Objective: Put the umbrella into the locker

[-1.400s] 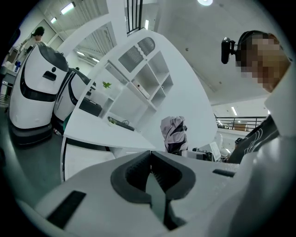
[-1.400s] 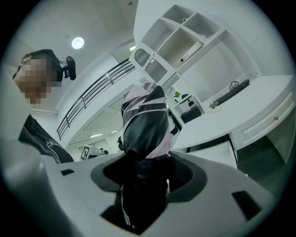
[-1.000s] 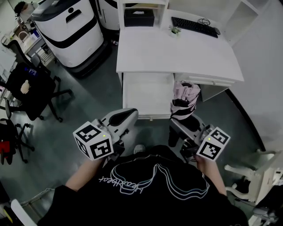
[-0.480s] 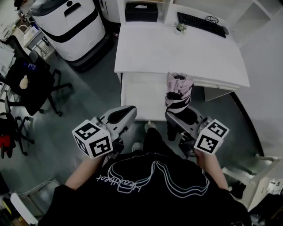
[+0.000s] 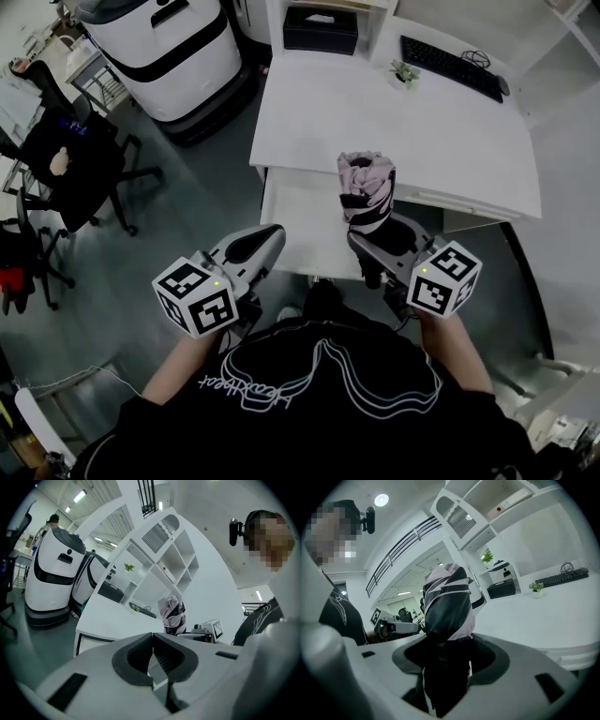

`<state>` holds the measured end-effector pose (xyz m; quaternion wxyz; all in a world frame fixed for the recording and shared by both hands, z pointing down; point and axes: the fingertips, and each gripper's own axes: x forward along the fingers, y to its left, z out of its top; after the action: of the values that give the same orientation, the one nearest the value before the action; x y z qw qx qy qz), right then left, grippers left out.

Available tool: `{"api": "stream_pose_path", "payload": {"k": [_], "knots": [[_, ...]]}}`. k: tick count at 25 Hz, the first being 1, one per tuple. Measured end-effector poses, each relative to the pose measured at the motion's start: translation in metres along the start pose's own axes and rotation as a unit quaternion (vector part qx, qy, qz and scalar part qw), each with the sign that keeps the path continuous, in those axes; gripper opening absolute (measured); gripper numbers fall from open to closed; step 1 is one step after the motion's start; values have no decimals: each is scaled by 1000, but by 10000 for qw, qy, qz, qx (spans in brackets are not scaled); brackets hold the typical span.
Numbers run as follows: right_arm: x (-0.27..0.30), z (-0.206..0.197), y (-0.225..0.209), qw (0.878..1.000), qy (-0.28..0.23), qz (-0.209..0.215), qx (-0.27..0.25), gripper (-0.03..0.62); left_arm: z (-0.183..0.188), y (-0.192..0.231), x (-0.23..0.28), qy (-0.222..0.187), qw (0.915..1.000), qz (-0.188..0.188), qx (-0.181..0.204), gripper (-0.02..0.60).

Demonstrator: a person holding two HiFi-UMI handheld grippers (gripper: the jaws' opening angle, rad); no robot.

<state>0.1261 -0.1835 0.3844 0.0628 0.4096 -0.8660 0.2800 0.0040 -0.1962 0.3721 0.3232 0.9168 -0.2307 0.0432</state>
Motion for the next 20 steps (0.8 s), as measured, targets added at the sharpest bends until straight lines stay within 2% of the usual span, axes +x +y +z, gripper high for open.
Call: {"api": "stream_pose_path", "payload": {"k": [7, 12, 16, 20], "knots": [[33, 2, -16, 9980, 488, 189, -363, 242, 8, 24, -1, -89, 9991, 416, -67, 6], [59, -11, -25, 9926, 885, 331, -759, 242, 4, 41, -5, -91, 9976, 671, -153, 6], [79, -32, -31, 9847, 1279, 333, -1136, 242, 2, 50, -9, -85, 9964, 808, -224, 6], [96, -57, -38, 9691, 1712, 377, -1733, 242, 2, 57, -12, -122, 9954, 908, -293, 6]]}}
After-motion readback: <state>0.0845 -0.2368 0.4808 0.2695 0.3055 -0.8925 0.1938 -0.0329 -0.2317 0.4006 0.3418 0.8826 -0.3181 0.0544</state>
